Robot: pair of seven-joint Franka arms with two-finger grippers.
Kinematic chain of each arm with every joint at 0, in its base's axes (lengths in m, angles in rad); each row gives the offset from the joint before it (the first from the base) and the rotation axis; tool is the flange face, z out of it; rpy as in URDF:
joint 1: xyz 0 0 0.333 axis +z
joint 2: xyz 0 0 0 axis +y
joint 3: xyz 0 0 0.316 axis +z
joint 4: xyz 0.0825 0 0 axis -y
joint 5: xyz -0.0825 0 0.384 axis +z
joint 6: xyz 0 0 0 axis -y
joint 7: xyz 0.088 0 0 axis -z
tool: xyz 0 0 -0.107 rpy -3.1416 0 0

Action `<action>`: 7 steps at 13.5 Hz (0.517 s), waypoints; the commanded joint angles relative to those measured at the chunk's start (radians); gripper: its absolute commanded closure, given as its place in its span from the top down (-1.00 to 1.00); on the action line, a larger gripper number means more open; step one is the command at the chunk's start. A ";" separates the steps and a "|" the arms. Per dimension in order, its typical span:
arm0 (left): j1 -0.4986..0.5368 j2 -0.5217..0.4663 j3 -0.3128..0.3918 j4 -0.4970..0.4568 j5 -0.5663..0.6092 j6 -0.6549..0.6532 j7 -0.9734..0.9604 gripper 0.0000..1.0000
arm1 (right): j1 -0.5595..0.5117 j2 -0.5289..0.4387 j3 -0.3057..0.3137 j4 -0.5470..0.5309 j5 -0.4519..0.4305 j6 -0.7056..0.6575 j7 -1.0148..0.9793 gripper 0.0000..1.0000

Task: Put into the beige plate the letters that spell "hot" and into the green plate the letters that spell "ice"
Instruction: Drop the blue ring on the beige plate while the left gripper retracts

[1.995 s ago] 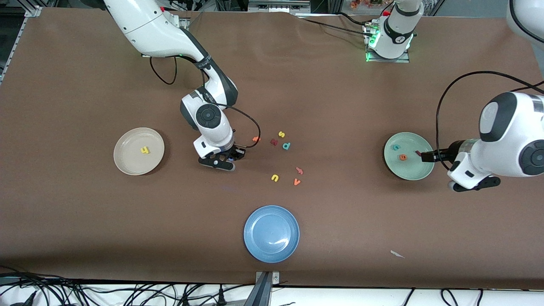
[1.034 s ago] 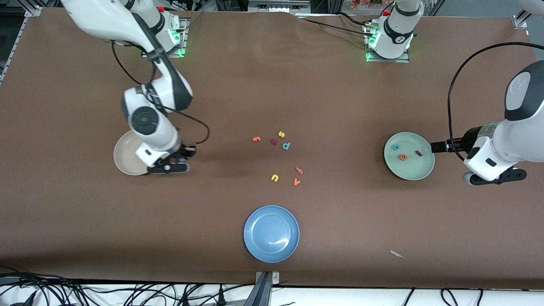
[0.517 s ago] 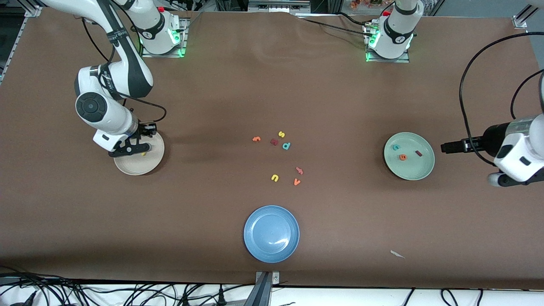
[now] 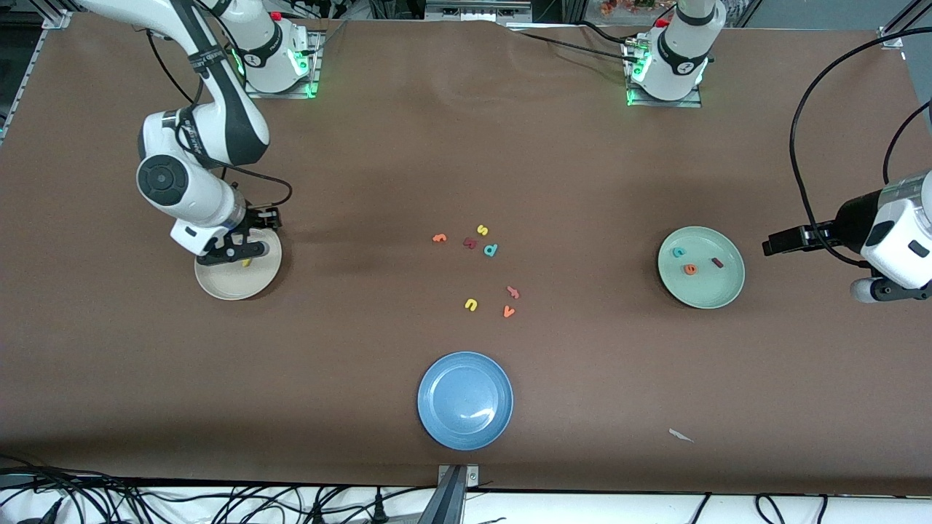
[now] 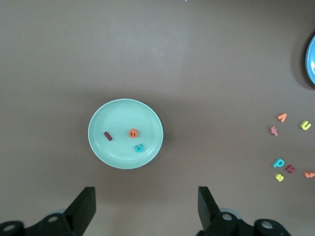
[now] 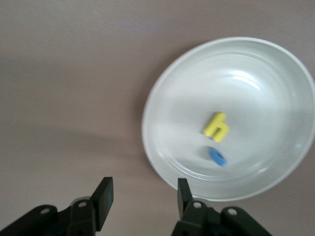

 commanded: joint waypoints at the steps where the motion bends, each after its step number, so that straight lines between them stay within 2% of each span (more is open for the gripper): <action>1: 0.005 -0.049 0.015 -0.056 -0.034 0.044 0.036 0.99 | 0.005 0.021 0.074 0.011 0.019 0.025 0.143 0.22; 7: 0.003 -0.039 0.017 -0.046 -0.037 0.053 0.040 1.00 | 0.173 0.124 0.085 0.112 0.018 0.064 0.464 0.22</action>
